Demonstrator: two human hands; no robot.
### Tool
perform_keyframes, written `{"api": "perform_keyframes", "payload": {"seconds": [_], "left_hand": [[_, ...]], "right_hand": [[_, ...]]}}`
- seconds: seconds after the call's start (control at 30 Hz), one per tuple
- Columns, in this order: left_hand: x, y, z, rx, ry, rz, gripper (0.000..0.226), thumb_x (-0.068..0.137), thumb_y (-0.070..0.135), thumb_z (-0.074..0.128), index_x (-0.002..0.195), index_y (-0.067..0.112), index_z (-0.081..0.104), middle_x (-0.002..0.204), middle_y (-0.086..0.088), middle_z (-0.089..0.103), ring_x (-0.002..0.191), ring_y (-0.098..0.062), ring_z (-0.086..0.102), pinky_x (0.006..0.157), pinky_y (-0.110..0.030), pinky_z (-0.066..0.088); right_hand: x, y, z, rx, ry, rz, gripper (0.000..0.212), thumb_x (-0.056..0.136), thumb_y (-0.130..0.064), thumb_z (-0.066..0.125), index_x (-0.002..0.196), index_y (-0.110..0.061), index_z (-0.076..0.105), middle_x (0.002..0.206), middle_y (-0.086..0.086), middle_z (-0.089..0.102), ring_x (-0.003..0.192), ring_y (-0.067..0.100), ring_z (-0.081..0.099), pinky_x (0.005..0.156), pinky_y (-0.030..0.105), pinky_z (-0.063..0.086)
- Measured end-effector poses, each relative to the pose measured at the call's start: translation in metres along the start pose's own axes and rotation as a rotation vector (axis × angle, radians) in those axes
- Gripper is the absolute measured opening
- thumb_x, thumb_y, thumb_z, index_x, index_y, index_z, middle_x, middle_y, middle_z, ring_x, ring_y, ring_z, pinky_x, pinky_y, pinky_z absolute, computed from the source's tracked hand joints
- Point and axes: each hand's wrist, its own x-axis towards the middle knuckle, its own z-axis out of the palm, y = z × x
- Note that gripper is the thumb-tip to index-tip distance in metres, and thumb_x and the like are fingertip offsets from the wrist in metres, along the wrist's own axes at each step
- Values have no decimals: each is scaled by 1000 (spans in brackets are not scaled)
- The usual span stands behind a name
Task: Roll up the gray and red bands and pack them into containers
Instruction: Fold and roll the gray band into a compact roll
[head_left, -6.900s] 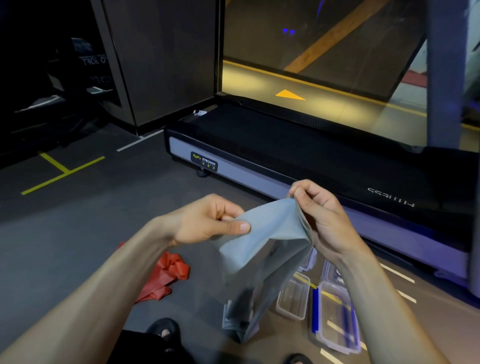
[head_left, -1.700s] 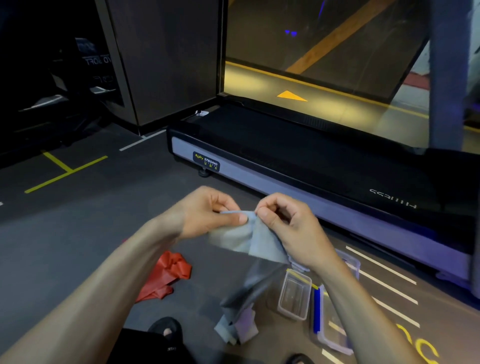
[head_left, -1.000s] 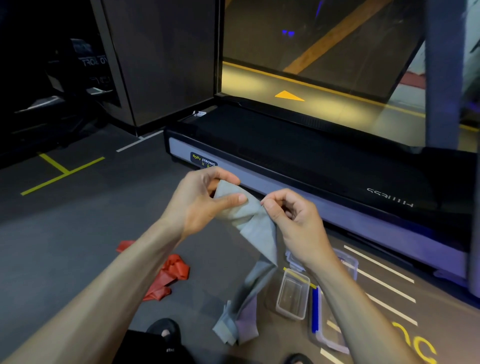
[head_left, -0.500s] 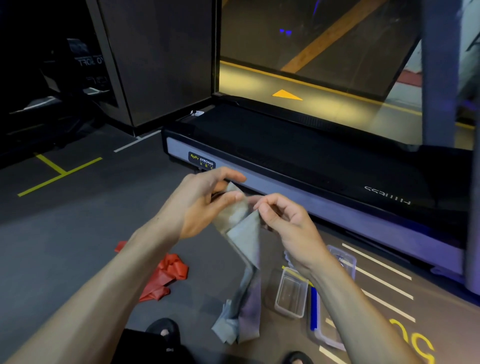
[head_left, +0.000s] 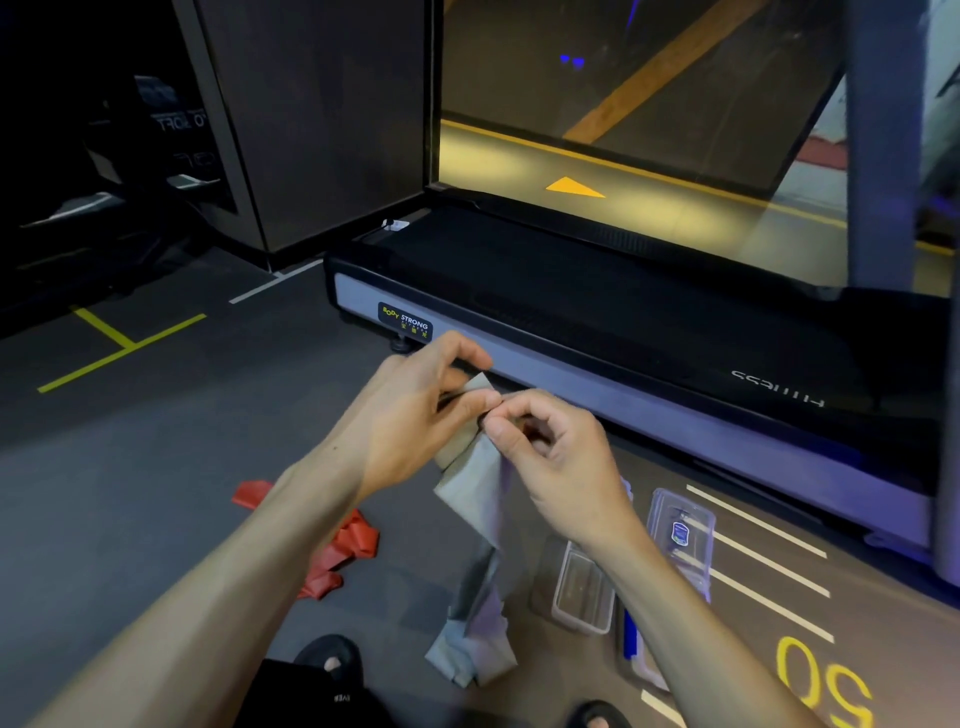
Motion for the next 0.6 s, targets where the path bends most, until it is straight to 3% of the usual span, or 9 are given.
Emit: {"api": "perform_keyframes", "payload": {"seconds": [0.07,0.27,0.43,0.6], "left_hand": [[-1,4,2,-38,63,-37,25,97,35,68,116,23,58,82,18,75,71,-3,66,67,-19,47],[-5,14,12,-133,183,-134,22,93,32,74,110,20,66,74,18,74,67,8,65,62,-7,42],[-5,15,14,-170,204,-168,14,92,31,75,91,22,65,75,17,75,74,-1,71,72,-27,55],[-6,13,13,-174,144,-154,14,98,34,69,89,23,65,77,14,76,75,-11,73,72,-42,57]], "right_hand": [[0,-2,1,-16,35,-15,10,95,-19,69,89,-25,73,99,-8,73,94,18,68,81,49,55],[2,-3,-1,-74,85,-77,9,94,-12,71,87,-18,74,103,-11,72,98,17,67,79,26,48],[3,-3,-1,-75,99,-110,7,92,-15,70,87,-15,74,104,-9,72,100,17,68,84,26,50],[3,-2,-3,-95,82,-101,8,93,-13,70,87,-19,73,102,-10,72,100,16,67,84,33,52]]}}
